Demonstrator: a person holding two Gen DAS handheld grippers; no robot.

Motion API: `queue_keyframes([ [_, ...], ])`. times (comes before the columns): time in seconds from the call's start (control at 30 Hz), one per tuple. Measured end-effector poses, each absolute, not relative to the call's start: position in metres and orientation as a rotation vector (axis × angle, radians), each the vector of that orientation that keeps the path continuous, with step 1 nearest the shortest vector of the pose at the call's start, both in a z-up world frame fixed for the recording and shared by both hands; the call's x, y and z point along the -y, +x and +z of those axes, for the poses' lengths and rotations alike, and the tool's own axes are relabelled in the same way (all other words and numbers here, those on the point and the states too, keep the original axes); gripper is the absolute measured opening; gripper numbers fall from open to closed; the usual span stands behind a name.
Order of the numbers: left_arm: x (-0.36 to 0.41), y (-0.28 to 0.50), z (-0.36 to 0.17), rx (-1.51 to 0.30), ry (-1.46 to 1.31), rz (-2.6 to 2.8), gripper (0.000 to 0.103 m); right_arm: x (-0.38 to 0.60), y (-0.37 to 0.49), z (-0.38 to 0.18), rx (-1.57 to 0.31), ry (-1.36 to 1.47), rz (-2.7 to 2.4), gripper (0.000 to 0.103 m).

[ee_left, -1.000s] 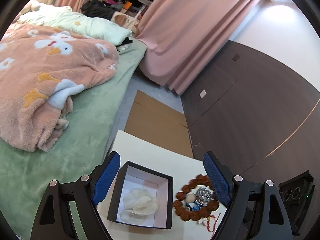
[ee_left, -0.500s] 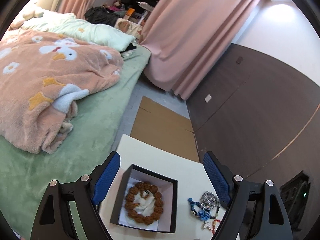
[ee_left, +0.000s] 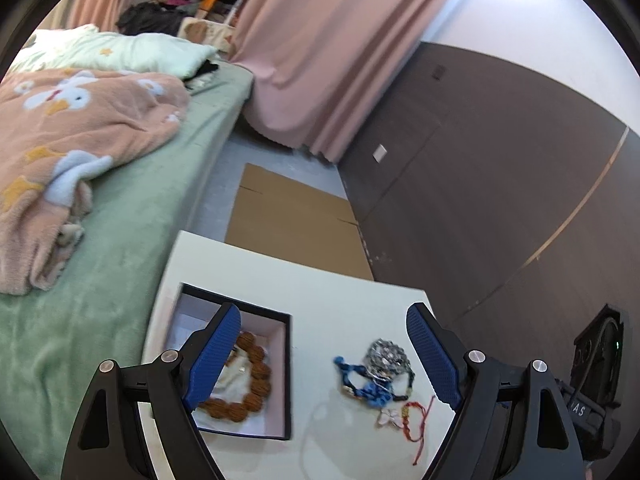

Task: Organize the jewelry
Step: 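Drop the pouch into the black box with the left tool while the right tool drops the bead bracelet in, then grasp the blue braided bracelet with the left tool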

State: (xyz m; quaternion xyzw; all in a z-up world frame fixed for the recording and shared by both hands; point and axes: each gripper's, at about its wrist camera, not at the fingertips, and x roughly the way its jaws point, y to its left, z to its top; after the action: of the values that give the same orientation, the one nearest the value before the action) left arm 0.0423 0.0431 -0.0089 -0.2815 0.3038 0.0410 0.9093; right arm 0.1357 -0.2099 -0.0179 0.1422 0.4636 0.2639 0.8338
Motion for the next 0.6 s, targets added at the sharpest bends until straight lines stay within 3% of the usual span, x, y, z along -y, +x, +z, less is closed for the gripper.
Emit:
queue_keyframes([
  [0.37,0.006,0.062,-0.022,-0.671,-0.486,0.015,0.084,0.248,0.142,-0.026,-1.029,0.337,0.52,0.086],
  [0.53,0.019,0.074,-0.034,-0.723,-0.463,-0.008,0.07,0.259,0.148,-0.029,-1.034,0.364,0.5,0.084],
  [0.6,0.024,0.078,-0.041,-0.758,-0.466,-0.022,0.065,0.263,0.152,-0.033,-1.051,0.381,0.494,0.076],
])
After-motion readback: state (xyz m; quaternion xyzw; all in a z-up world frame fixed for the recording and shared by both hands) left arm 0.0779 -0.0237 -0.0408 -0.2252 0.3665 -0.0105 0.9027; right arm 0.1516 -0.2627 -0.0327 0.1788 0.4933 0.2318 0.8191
